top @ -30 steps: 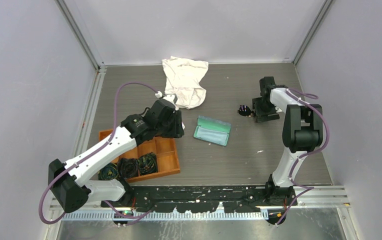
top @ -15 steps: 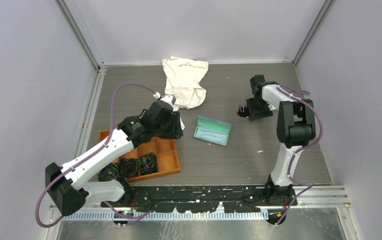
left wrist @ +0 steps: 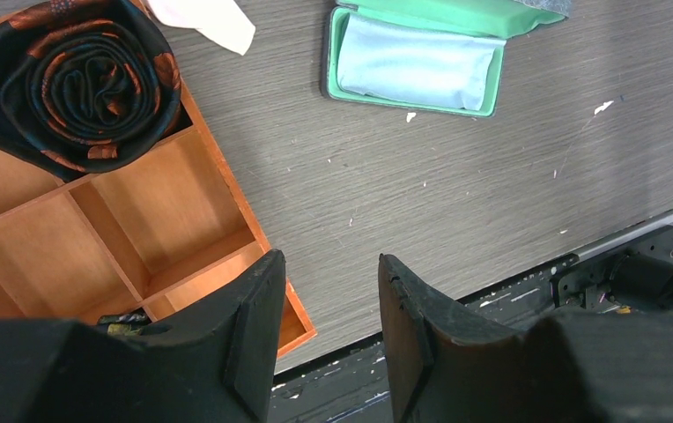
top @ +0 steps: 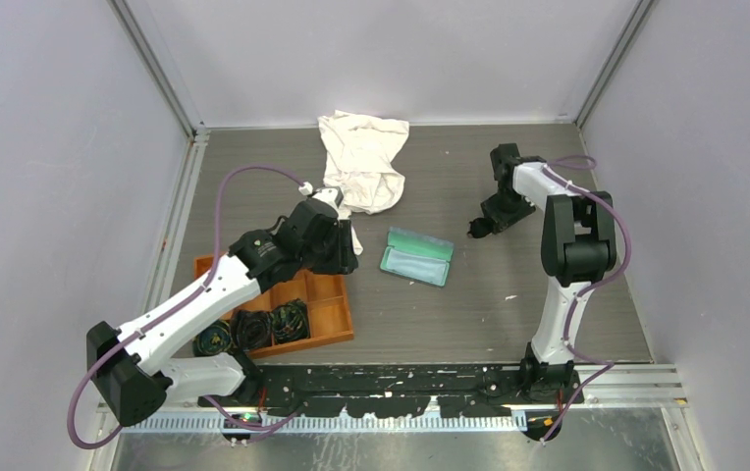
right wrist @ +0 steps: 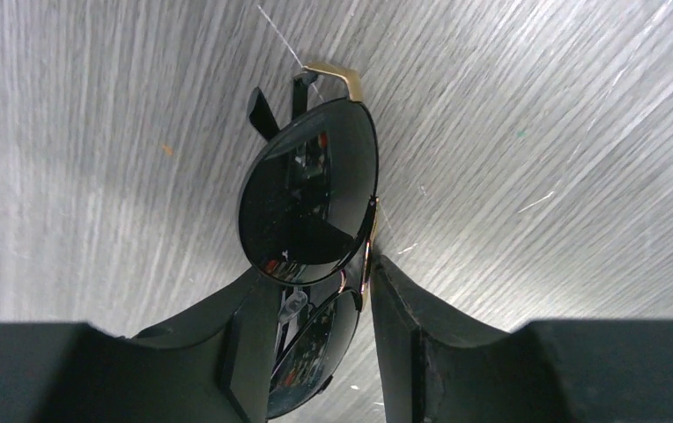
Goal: Organize the sunglasses
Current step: Pick up the sunglasses from the center of the board.
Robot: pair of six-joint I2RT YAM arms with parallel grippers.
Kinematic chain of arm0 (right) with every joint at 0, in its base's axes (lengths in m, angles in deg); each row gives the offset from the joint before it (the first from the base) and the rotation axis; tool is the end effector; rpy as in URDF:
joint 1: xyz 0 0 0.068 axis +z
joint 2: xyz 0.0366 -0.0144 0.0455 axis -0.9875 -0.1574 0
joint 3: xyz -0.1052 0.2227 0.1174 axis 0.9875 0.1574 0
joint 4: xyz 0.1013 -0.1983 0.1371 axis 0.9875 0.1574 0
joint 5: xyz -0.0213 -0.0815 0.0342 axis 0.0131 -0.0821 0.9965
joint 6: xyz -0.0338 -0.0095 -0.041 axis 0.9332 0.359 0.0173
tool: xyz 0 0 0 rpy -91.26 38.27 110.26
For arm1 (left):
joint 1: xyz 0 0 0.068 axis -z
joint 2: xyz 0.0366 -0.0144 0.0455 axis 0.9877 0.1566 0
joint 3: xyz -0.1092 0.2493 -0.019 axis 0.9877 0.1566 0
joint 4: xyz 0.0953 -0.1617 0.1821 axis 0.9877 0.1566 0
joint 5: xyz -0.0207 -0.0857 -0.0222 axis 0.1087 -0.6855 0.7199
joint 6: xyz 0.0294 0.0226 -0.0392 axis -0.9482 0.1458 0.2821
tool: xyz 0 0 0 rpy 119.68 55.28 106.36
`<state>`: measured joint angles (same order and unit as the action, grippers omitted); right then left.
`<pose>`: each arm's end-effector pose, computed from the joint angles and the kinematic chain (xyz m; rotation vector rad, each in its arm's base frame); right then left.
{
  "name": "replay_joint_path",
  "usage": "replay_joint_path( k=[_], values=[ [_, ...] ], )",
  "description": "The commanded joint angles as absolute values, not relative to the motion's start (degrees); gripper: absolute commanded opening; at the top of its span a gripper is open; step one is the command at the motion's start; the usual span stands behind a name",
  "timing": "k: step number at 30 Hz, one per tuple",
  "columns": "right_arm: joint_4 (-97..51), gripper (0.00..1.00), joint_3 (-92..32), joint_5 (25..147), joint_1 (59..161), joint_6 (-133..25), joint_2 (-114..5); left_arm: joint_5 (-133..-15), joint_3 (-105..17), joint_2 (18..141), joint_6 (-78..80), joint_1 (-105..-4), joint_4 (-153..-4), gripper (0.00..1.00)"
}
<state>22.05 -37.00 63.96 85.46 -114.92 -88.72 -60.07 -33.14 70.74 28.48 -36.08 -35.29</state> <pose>0.3919 0.0223 0.1648 1.5181 2.3941 -0.1133 0.1728 -0.1670 0.3145 0.0792 2.4482 -0.5609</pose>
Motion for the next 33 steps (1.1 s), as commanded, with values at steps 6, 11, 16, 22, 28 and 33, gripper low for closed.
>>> replay_joint_path(
  k=[6,11,16,22,28,33],
  values=[
    [24.8,0.47,-32.8,61.4,85.4,-87.2,-82.5,-59.2,-33.2,70.4,28.0,-35.9,-35.8,0.45],
    [24.5,0.53,-27.5,61.6,85.4,-80.9,-76.2,-59.5,-33.8,72.1,27.7,-35.9,-36.5,0.45],
    [20.3,0.65,-21.8,64.1,85.4,-79.3,-68.6,-60.0,-33.9,73.0,27.7,-35.9,-37.2,0.45],
    [13.1,0.69,-15.6,65.6,83.1,-79.3,-60.5,-59.4,-33.7,72.7,27.7,-35.9,-36.8,0.44],
    [13.2,0.63,-14.6,67.1,82.4,-79.9,-59.5,-59.2,-33.5,72.7,27.9,-35.9,-36.7,0.45],
    [14.6,0.62,-13.1,68.4,82.4,-80.0,-57.7,-59.4,-33.3,73.0,28.0,-35.9,-37.2,0.45]
  ],
)
